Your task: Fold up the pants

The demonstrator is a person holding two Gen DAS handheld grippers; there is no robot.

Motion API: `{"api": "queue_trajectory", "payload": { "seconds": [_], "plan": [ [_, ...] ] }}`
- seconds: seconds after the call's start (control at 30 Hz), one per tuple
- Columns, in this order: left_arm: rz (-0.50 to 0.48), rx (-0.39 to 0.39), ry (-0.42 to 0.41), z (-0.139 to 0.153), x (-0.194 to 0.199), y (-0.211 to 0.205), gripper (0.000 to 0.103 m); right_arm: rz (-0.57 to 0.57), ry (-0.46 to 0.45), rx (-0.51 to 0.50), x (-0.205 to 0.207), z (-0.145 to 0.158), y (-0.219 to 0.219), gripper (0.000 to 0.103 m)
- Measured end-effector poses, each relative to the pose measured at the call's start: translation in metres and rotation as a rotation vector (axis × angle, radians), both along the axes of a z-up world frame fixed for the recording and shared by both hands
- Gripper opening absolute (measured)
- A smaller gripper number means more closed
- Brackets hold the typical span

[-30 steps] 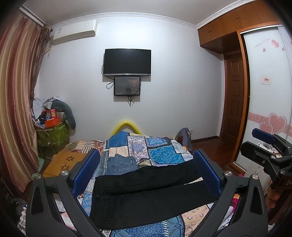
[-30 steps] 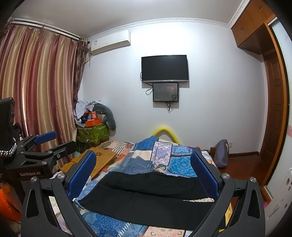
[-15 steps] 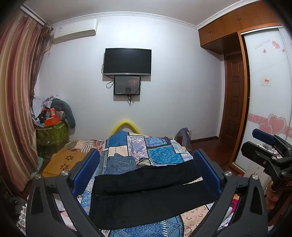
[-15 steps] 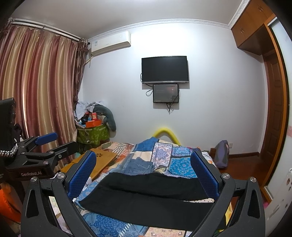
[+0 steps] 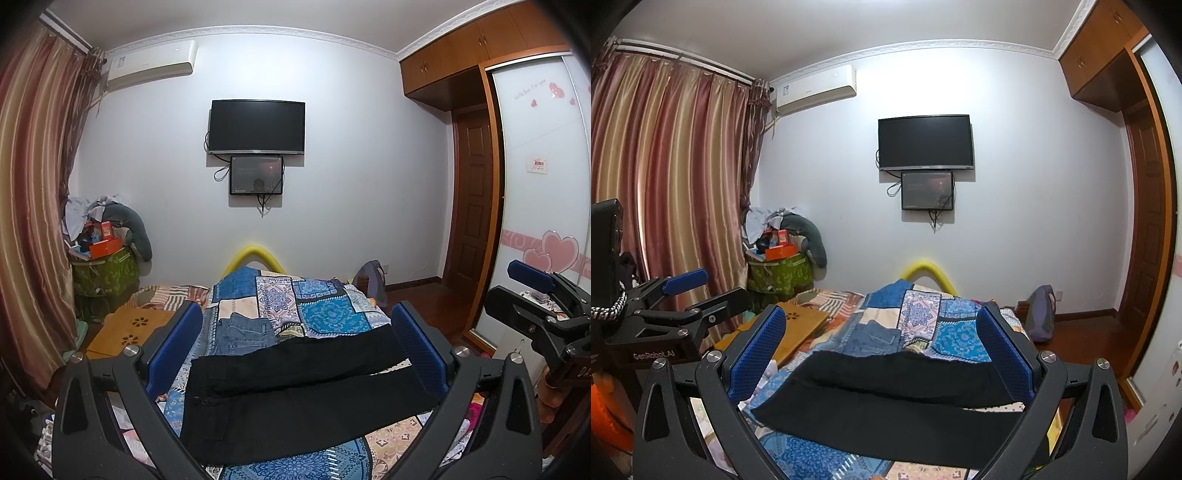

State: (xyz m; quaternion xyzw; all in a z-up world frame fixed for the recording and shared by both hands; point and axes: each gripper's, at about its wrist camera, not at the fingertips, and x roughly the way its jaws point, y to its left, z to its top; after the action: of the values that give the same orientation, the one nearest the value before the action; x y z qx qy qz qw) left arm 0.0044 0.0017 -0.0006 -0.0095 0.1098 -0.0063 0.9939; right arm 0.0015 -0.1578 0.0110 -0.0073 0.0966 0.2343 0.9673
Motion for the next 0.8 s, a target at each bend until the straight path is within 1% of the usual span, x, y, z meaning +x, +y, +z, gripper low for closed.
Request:
{"api": "queue_trajectory", "payload": {
  "seconds": [0.5, 0.7, 0.8],
  "plan": [
    [0.000, -0.002, 0.004, 0.000, -0.002, 0.001, 0.103, -0.001, 0.003, -0.001, 0.002, -0.002, 0.000, 0.103],
    [-0.011, -0.025, 0.029, -0.003, 0.003, 0.007, 0.103, 0.002, 0.015, -0.003, 0.005, -0.006, -0.001, 0.103],
    [-0.007, -0.023, 0.040, -0.007, 0.010, 0.009, 0.103, 0.004, 0.024, -0.011, 0.009, -0.009, 0.000, 0.103]
  ]
}}
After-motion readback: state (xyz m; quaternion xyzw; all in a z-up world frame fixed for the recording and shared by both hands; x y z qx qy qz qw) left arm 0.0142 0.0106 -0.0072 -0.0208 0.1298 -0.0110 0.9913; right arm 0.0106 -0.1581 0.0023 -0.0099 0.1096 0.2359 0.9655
